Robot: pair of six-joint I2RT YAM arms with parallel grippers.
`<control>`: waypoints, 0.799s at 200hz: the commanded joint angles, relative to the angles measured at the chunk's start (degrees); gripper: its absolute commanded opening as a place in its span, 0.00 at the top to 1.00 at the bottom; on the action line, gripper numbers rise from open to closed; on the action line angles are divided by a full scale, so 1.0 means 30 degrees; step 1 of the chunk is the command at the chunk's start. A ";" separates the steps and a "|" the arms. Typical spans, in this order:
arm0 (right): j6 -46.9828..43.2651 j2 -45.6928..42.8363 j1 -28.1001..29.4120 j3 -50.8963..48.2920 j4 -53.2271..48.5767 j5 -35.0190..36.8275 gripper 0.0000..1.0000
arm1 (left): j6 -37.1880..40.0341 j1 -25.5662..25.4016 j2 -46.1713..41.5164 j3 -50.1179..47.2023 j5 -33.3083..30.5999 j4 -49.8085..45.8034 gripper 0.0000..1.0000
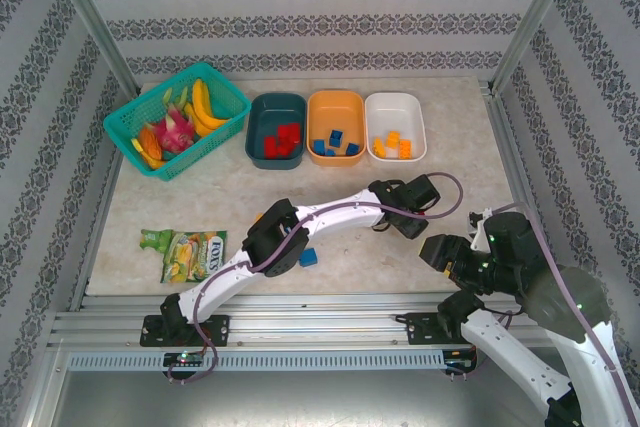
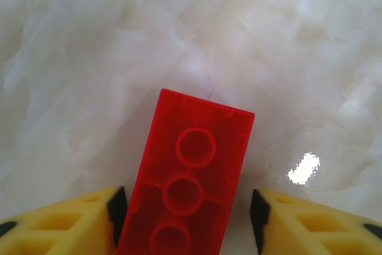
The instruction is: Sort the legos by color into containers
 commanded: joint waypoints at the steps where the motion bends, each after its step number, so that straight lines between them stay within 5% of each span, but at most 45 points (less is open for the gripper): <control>1: 0.0245 -0.0093 -0.0158 -0.0062 0.0422 -0.0053 0.40 | 0.0130 -0.0205 0.0438 0.0515 -0.0217 -0.1104 0.51; 71: -0.1291 0.0566 -0.0158 0.0620 0.3649 -0.0608 0.39 | -0.1842 0.0766 -0.2422 0.0464 -0.0208 -0.0981 0.70; 160: -0.3885 0.8235 0.0427 0.1291 1.4391 -0.1713 0.38 | -0.3419 0.7400 -0.8725 -0.3234 0.1799 -0.1616 0.68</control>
